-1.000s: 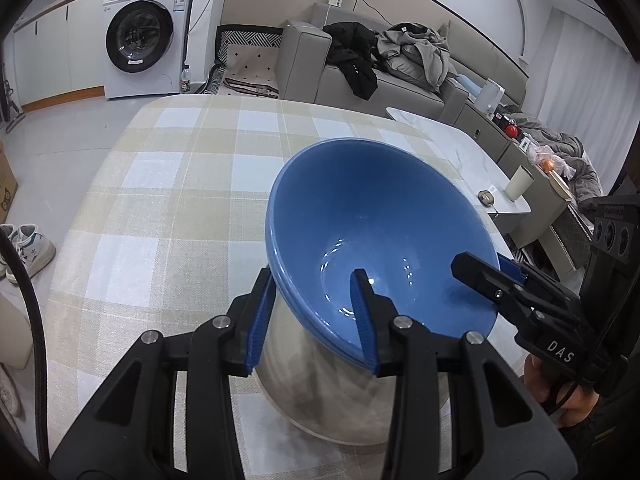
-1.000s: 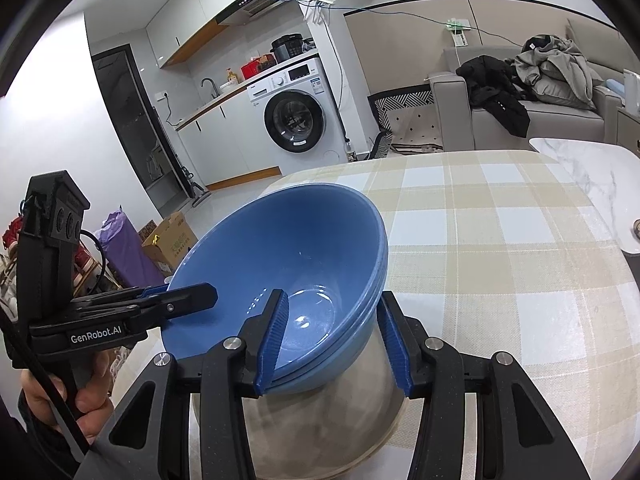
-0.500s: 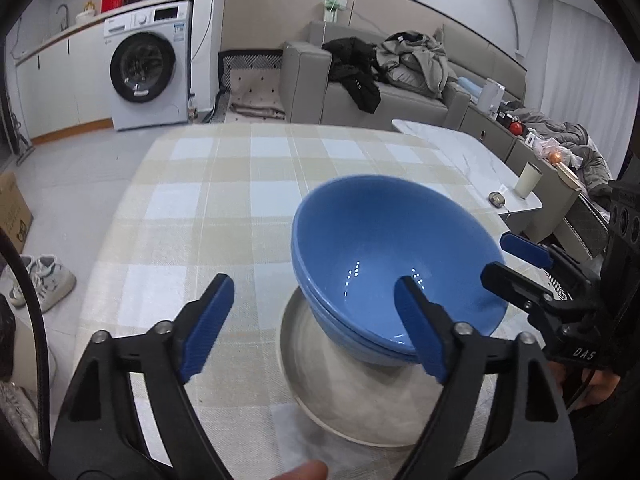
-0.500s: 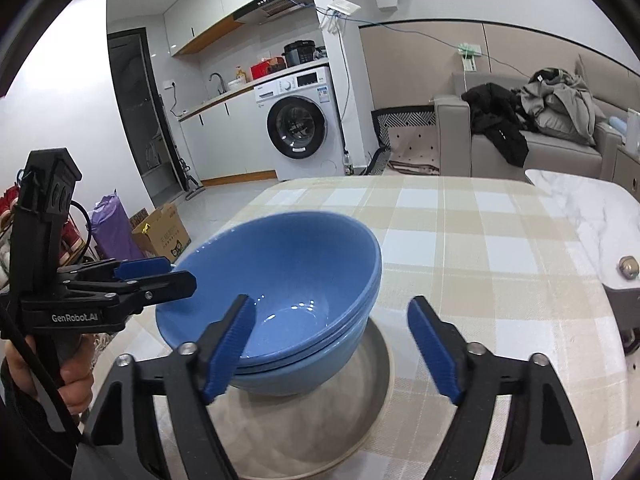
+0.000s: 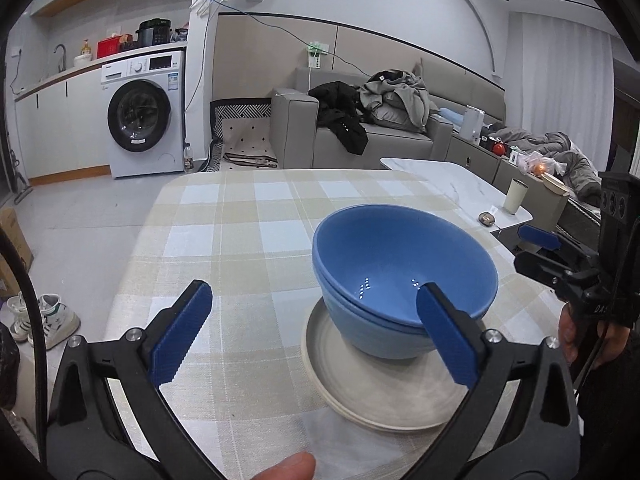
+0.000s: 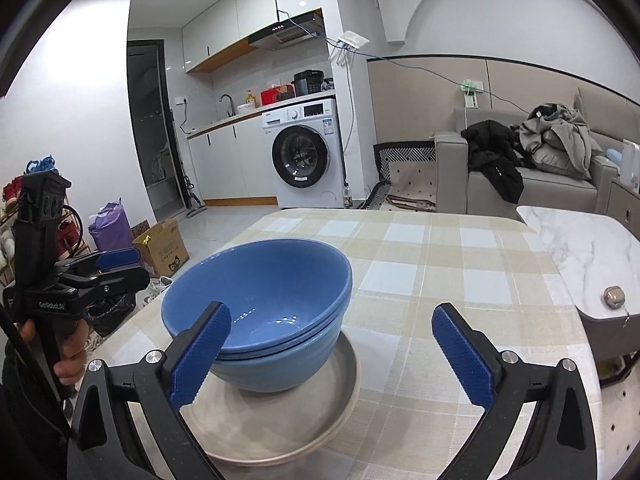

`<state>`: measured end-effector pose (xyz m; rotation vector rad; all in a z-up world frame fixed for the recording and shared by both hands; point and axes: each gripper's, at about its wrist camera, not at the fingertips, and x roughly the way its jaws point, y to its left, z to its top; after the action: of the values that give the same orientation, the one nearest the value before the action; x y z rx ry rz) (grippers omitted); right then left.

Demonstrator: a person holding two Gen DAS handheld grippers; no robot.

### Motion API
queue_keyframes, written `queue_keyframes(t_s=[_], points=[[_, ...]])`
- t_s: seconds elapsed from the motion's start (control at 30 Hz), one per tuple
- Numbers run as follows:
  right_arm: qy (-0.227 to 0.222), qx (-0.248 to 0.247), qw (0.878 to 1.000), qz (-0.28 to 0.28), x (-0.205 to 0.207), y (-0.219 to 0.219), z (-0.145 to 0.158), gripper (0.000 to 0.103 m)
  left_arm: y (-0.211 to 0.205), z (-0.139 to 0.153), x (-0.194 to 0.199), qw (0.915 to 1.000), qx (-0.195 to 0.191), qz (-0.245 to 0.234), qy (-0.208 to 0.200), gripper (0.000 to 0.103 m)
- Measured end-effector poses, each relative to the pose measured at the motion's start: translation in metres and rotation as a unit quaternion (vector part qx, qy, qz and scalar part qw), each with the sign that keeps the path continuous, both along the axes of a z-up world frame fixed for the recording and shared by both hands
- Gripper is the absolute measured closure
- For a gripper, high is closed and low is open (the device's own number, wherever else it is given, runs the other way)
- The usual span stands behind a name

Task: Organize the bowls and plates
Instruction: 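Pull both grippers back from the bowl and plate stack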

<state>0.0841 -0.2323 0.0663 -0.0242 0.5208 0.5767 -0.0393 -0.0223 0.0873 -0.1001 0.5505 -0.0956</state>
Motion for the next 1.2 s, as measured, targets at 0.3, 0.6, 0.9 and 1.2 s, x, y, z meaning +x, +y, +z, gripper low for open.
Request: queue_keyframes(t_s=[0.3,0.6,0.9,1.2], points=[[-0.015,0.02,0.999,0.026,-0.022,-0.009,-0.021,0.0,0.004,-0.033,-0.005,0.9998,0.009,-0.007,-0.014,0.001],[-0.036,0.031,0.999,0.026,-0.038,-0.015,-0.037,0.0,-0.003,-0.058,-0.008,0.9991,0.014,-0.027,-0.029,0.001],[-0.061,0.025,0.998,0.016,-0.048,-0.017,-0.042,0.0,-0.007,-0.063,-0.021,0.9973,0.007,-0.044,-0.058,0.001],[-0.078,0.009,0.997,0.023,-0.054,-0.011,-0.043,0.0,-0.007,-0.067,-0.029,0.9964,0.005,-0.045,-0.071,0.001]])
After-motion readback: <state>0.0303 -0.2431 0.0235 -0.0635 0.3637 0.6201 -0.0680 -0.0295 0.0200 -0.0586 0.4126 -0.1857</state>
